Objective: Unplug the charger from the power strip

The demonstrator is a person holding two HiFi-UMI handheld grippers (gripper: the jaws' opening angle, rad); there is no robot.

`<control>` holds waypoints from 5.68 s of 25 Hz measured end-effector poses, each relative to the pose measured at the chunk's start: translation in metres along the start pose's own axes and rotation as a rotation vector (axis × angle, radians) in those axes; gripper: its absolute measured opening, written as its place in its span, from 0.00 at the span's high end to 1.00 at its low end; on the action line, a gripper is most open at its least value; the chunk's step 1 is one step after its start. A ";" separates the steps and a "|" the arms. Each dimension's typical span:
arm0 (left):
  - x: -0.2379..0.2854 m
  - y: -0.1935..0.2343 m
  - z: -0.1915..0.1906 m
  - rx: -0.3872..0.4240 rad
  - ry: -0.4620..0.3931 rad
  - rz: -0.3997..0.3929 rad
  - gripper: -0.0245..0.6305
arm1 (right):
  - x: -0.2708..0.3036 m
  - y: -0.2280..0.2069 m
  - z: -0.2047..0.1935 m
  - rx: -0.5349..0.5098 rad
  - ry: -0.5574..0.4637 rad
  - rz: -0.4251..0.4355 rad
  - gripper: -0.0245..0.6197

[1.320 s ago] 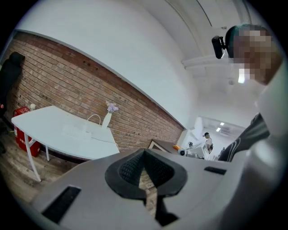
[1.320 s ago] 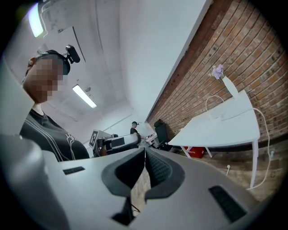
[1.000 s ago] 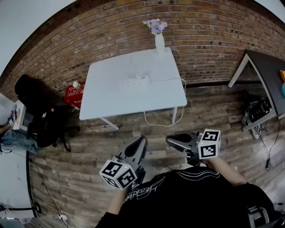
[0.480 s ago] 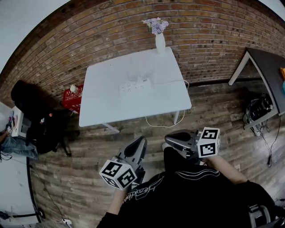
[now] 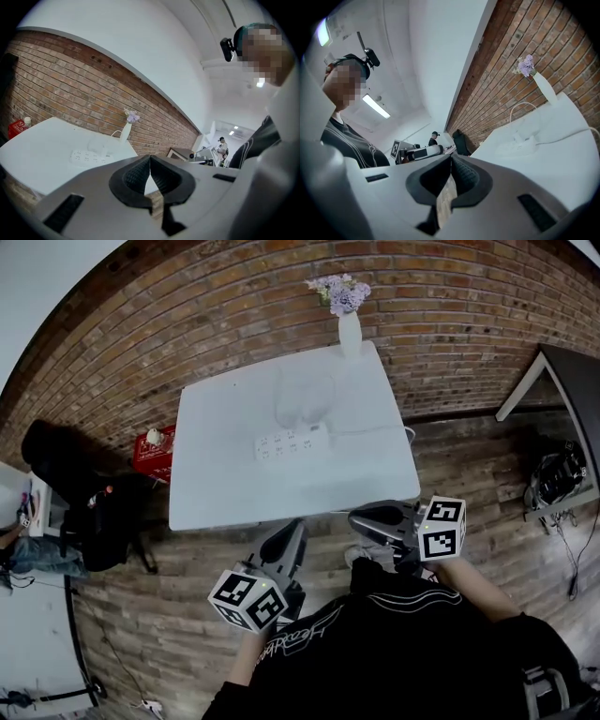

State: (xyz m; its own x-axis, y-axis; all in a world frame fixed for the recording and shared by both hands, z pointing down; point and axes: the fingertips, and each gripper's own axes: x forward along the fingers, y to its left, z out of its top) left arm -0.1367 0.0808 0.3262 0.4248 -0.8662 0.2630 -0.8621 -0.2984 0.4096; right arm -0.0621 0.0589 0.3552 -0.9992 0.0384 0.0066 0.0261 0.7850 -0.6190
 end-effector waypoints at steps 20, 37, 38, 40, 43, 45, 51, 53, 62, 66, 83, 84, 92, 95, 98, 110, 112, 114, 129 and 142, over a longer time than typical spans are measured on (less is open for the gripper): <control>0.132 0.122 0.057 0.046 0.040 0.141 0.92 | 0.024 -0.150 0.096 -0.025 0.031 -0.039 0.96; 0.209 0.205 0.007 0.001 0.177 0.246 0.63 | 0.054 -0.242 0.049 -0.241 0.234 -0.232 0.96; 0.215 0.211 0.004 -0.007 0.182 0.252 0.62 | 0.056 -0.248 0.048 -0.259 0.245 -0.240 0.96; 0.226 0.219 -0.002 -0.021 0.191 0.260 0.60 | 0.062 -0.261 0.046 -0.289 0.259 -0.260 0.96; 0.240 0.227 -0.011 -0.032 0.209 0.263 0.59 | 0.071 -0.278 0.041 -0.296 0.263 -0.293 0.87; 0.247 0.232 -0.014 -0.038 0.213 0.270 0.59 | 0.079 -0.288 0.035 -0.288 0.277 -0.312 0.79; 0.261 0.241 -0.021 -0.039 0.220 0.298 0.59 | 0.095 -0.324 0.025 -0.270 0.302 -0.396 0.74; 0.263 0.246 -0.021 -0.041 0.217 0.308 0.59 | 0.099 -0.334 0.022 -0.296 0.326 -0.421 0.73; 0.271 0.252 -0.025 -0.027 0.216 0.362 0.64 | 0.108 -0.345 0.013 -0.380 0.399 -0.430 0.74; 0.270 0.253 -0.027 -0.007 0.213 0.413 0.67 | 0.110 -0.343 0.010 -0.367 0.413 -0.408 0.78; 0.266 0.255 -0.027 -0.036 0.261 0.584 0.74 | 0.111 -0.340 0.010 -0.419 0.394 -0.416 0.82; 0.266 0.255 -0.026 -0.048 0.264 0.580 0.74 | 0.110 -0.339 0.010 -0.419 0.395 -0.415 0.82; 0.265 0.254 -0.025 -0.036 0.276 0.581 0.74 | 0.111 -0.338 0.010 -0.427 0.399 -0.404 0.82; 0.264 0.251 -0.026 0.004 0.281 0.616 0.74 | 0.111 -0.338 0.009 -0.430 0.398 -0.406 0.82; 0.265 0.247 -0.025 0.041 0.277 0.632 0.74 | 0.109 -0.338 0.010 -0.436 0.391 -0.408 0.82; 0.258 0.252 -0.029 -0.034 0.302 0.539 0.74 | 0.112 -0.332 0.004 -0.465 0.407 -0.370 0.82; 0.259 0.251 -0.029 0.001 0.304 0.554 0.74 | 0.113 -0.332 0.004 -0.461 0.406 -0.374 0.82; 0.260 0.249 -0.028 0.041 0.302 0.570 0.74 | 0.113 -0.332 0.004 -0.451 0.405 -0.382 0.82; 0.257 0.251 -0.029 -0.011 0.338 0.550 0.74 | 0.113 -0.329 0.003 -0.433 0.414 -0.374 0.82; 0.256 0.253 -0.029 -0.038 0.342 0.535 0.74 | 0.115 -0.329 0.003 -0.441 0.407 -0.380 0.81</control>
State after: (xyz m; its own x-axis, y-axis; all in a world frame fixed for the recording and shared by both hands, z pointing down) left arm -0.2378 -0.2047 0.5223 0.0079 -0.7126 0.7015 -0.9719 0.1596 0.1731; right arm -0.1853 -0.1968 0.5568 -0.8538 -0.1273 0.5048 -0.2268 0.9638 -0.1406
